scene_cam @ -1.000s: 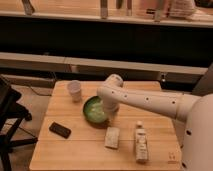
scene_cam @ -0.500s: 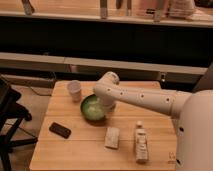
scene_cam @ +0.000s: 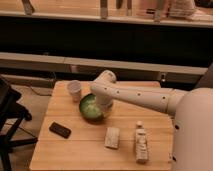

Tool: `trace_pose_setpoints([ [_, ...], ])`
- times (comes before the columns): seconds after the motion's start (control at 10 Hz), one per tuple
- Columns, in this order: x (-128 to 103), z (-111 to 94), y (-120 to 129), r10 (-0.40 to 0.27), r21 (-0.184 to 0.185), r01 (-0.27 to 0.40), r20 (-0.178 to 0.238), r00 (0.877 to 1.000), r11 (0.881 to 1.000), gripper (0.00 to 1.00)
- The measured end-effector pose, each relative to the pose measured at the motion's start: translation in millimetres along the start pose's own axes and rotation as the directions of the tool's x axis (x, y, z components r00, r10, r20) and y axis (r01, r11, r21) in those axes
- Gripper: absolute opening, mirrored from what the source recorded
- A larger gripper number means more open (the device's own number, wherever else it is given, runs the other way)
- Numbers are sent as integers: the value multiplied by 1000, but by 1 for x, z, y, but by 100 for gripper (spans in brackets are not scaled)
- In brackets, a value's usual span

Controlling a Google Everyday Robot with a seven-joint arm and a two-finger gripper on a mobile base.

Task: Drag the ceramic bowl in a circle

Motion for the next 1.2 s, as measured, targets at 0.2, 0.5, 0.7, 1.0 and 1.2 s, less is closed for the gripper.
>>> trace_pose_setpoints([
  [0.2, 8, -1, 3, 5, 1, -5, -2, 1000, 1000, 1],
  [0.5, -5, -1, -13, -2, -1, 2, -1, 1000, 1000, 1],
  [0.7, -11, -1, -19, -2, 0, 2, 0, 1000, 1000, 1],
  [1.0, 8, 0, -4, 5, -2, -5, 5, 1000, 1000, 1],
  [1.2, 19, 0, 4, 5, -3, -5, 4, 1000, 1000, 1],
])
